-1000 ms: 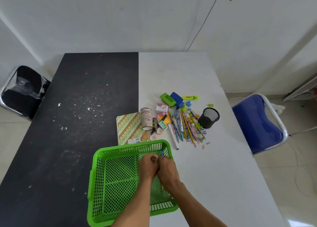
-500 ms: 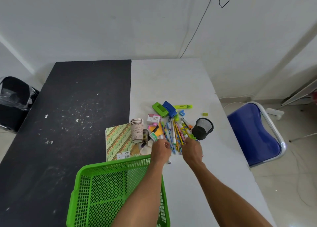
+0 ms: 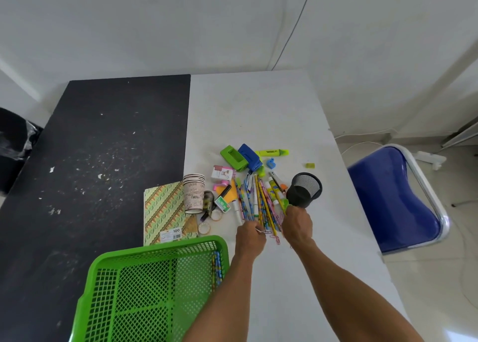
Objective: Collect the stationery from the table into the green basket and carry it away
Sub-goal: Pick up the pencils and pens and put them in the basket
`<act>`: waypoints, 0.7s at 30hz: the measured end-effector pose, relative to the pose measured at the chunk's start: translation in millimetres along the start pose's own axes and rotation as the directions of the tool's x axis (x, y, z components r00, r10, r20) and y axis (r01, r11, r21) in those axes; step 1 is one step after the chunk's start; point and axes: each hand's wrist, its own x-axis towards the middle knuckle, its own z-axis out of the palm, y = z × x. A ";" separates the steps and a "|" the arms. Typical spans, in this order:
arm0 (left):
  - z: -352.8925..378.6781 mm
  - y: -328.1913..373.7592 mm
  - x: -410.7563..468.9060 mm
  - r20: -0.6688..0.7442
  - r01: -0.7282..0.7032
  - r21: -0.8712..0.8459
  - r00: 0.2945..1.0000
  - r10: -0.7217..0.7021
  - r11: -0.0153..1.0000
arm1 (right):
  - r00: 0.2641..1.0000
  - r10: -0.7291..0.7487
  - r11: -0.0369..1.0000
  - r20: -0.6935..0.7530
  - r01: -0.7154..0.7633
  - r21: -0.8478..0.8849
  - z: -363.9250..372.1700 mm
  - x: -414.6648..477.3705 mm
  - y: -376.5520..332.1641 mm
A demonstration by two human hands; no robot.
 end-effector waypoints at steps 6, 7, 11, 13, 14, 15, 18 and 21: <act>-11.5 14.8 -11.5 -0.079 0.027 -0.082 0.996 -0.034 0.996 | 0.998 -0.048 0.997 -0.049 0.050 0.054 -0.6 -24.0 -6.4; -16.1 18.4 -15.7 -0.114 0.027 -0.112 0.993 -0.040 0.993 | 0.993 -0.088 0.994 -0.073 0.092 0.051 -1.7 -32.2 -9.3; -41.1 33.5 -30.6 -0.225 0.020 -0.288 0.970 -0.088 0.957 | 0.951 -0.263 0.959 -0.164 0.276 0.061 -5.3 -65.9 -24.9; -55.5 39.2 -35.9 -0.265 -0.010 -0.318 0.961 -0.079 0.948 | 0.931 -0.308 0.937 -0.195 0.333 0.110 -6.9 -78.9 -34.0; -64.7 41.0 -41.7 -0.279 -0.027 -0.307 0.958 -0.062 0.951 | 0.923 -0.322 0.924 -0.211 0.355 0.143 -8.7 -87.7 -39.7; -72.6 40.0 -44.1 -0.297 -0.048 -0.294 0.954 -0.043 0.955 | 0.917 -0.329 0.911 -0.227 0.371 0.179 -11.3 -96.3 -45.3; -99.6 34.4 -57.7 -0.338 -0.070 -0.277 0.941 -0.029 0.958 | 0.896 -0.335 0.862 -0.290 0.416 0.291 -18.6 -125.2 -64.0; -124.5 17.5 -64.5 -0.337 -0.067 -0.305 0.941 -0.041 0.950 | 0.873 -0.360 0.817 -0.330 0.465 0.340 -13.1 -155.8 -81.9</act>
